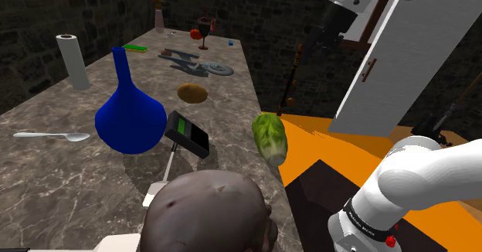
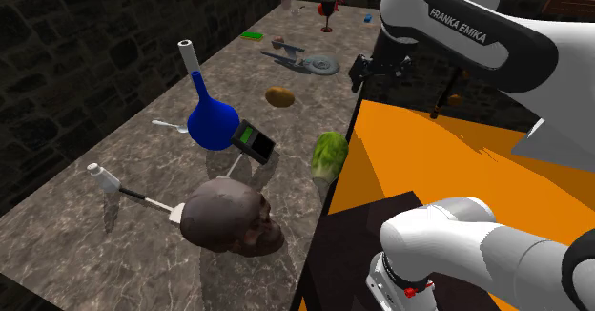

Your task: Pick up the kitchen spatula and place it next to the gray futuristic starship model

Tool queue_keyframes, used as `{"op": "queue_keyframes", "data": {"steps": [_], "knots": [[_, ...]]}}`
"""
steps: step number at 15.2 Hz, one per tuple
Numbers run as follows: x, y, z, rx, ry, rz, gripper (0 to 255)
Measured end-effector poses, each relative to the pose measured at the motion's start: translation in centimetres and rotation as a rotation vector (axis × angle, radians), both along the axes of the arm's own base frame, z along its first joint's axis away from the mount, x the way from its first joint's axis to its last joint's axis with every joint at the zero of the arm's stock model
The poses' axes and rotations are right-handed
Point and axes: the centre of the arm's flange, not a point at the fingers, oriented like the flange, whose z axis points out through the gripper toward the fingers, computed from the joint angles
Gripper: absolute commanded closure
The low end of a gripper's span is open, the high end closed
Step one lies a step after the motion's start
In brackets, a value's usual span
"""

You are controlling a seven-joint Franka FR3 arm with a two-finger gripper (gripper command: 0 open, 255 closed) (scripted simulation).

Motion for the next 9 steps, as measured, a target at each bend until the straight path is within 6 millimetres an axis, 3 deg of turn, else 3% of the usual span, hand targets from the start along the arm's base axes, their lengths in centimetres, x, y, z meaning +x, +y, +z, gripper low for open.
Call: {"op": "queue_keyframes", "data": {"steps": [3, 9], "knots": [[0.0, 1.5, -0.7, -0.003, 0.004, -0.019, 0], [0.6, 8.7, -4.5, -0.016, 0.028, -0.112, 0]]}}
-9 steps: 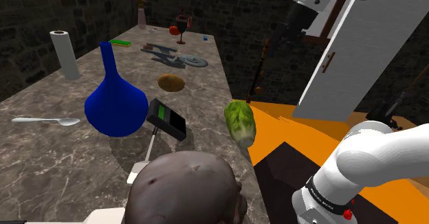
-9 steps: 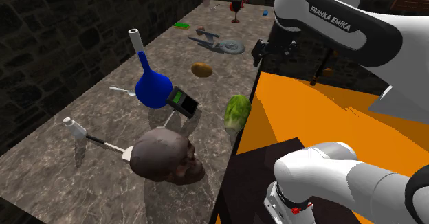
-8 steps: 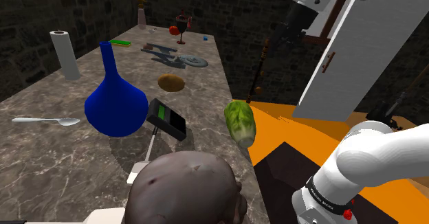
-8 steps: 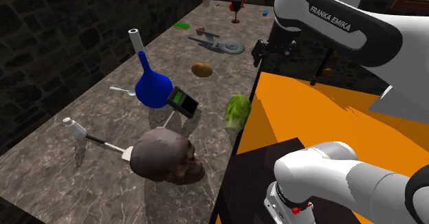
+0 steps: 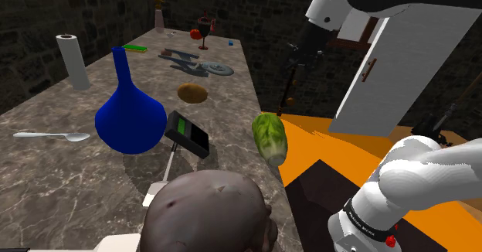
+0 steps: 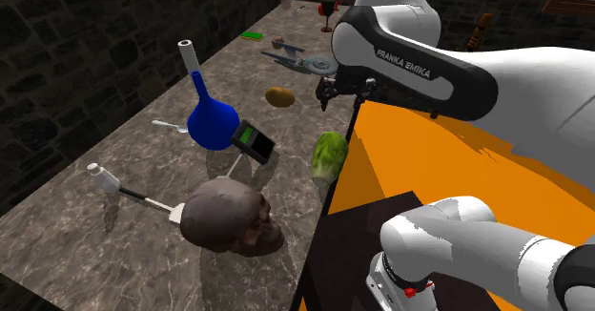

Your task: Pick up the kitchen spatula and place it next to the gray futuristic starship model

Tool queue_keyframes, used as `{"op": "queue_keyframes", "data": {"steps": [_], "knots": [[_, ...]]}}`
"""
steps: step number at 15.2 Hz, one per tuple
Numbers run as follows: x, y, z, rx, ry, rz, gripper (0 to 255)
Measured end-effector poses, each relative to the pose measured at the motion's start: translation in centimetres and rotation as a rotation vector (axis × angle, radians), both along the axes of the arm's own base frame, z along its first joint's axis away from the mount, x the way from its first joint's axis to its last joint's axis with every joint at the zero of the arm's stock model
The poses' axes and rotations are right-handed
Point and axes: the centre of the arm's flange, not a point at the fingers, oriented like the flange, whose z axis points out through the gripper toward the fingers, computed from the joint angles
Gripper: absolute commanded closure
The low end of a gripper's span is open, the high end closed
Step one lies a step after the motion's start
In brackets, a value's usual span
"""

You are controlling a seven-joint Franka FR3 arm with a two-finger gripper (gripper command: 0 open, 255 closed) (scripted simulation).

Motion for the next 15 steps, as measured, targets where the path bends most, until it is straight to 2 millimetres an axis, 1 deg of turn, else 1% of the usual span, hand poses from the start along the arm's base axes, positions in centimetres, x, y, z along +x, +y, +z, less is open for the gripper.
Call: {"op": "queue_keyframes", "data": {"steps": [1, 2, 5, 7, 10, 12, 14, 15], "knots": [[0.4, 1.3, -0.4, -0.002, 0.004, -0.016, 0], [0.4, 2.4, -0.8, -0.004, 0.008, -0.033, 0], [1.0, 6.4, -3.0, -0.011, 0.02, -0.082, 0], [2.0, 8.5, -4.0, -0.016, 0.028, -0.115, 0], [3.0, 11.9, -6.4, -0.022, 0.04, -0.165, 0], [3.7, 14.4, -7.7, -0.027, 0.047, -0.197, 0], [4.6, 16.6, -8.6, -0.031, 0.055, -0.231, 0], [5.0, 17.8, -9.3, -0.034, 0.059, -0.247, 0]]}}
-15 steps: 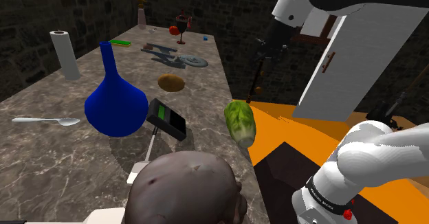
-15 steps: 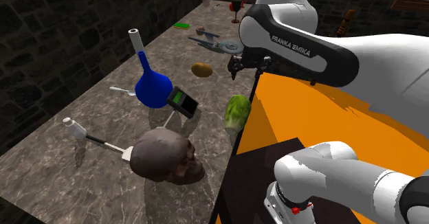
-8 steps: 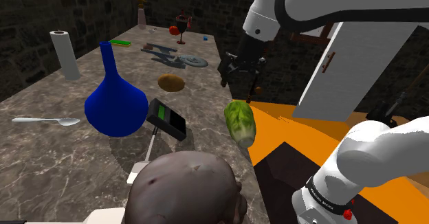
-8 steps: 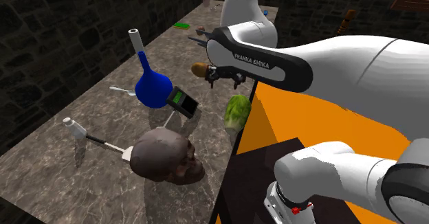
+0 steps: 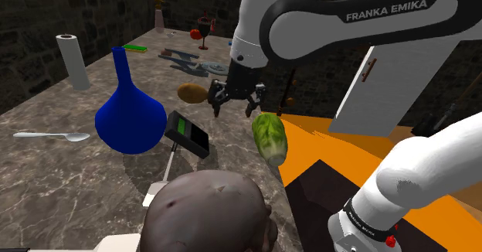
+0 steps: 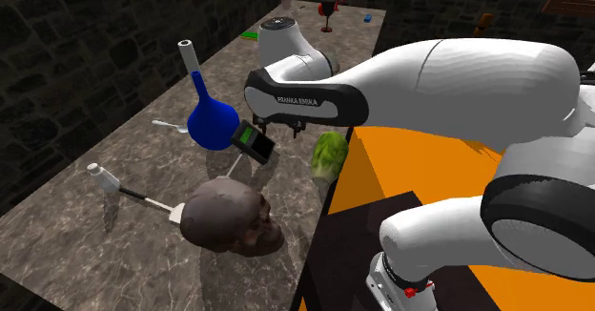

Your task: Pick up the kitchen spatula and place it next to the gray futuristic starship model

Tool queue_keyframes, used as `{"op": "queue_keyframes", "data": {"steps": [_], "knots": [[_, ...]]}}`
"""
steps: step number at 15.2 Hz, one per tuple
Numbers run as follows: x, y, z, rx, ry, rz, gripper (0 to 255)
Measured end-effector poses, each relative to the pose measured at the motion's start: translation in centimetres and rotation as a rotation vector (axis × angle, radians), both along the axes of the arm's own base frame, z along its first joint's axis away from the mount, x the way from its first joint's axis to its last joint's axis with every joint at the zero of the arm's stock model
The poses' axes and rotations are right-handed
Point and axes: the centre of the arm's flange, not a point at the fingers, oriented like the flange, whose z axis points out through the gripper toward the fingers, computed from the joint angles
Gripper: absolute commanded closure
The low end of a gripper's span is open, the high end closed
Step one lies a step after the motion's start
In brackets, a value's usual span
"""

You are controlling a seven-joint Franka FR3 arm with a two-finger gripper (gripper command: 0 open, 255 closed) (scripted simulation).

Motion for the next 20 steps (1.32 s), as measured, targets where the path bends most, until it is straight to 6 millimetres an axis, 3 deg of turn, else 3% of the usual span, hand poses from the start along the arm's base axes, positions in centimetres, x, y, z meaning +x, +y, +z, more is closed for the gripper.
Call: {"op": "queue_keyframes", "data": {"steps": [14, 17, 20], "knots": [[7.1, 15.0, -9.9, -0.026, 0.056, -0.229, 0], [7.0, 17.2, -9.6, -0.01, 0.034, -0.229, 0], [6.9, 17.7, -9.7, 0.006, 0.012, -0.222, 0]]}}
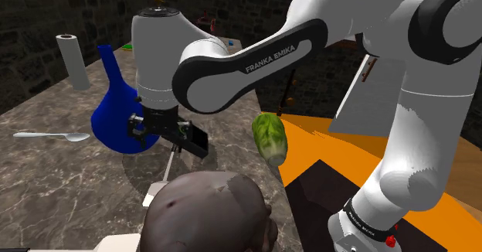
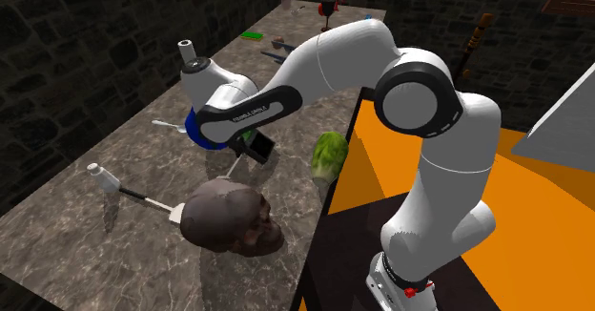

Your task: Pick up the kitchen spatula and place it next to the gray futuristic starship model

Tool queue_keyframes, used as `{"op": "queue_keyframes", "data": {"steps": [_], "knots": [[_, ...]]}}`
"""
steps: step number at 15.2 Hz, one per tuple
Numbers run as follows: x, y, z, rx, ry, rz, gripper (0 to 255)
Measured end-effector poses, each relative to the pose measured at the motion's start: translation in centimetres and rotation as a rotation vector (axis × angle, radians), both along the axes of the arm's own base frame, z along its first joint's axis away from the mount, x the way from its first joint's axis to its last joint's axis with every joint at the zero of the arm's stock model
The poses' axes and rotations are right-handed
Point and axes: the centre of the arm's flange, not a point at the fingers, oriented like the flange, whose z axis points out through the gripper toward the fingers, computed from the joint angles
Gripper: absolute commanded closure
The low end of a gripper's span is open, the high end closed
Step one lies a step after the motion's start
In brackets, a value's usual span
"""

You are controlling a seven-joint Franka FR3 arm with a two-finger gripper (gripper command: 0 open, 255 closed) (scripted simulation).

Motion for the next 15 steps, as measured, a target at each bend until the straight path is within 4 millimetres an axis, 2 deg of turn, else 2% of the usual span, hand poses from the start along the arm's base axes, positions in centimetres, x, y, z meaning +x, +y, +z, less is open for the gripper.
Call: {"op": "queue_keyframes", "data": {"steps": [1, 4, 5, 7, 8, 9, 10, 15], "knots": [[0.2, 0.4, 0.2, 0.014, -0.023, 0.0, 0], [-0.6, 1.9, -1.6, 0.136, -0.069, 0.029, 0], [1.0, 2.4, -1.5, 0.189, -0.092, 0.017, 0], [1.5, -0.5, -3.6, 0.066, -0.011, -0.016, 0], [1.3, -1.2, -4.8, 0.018, 0.02, -0.024, 0], [1.3, -1.5, -5.0, -0.007, 0.036, -0.029, 0], [1.4, -1.6, -5.2, -0.02, 0.044, -0.031, 255], [1.4, -1.7, -5.3, -0.032, 0.052, -0.033, 255]]}}
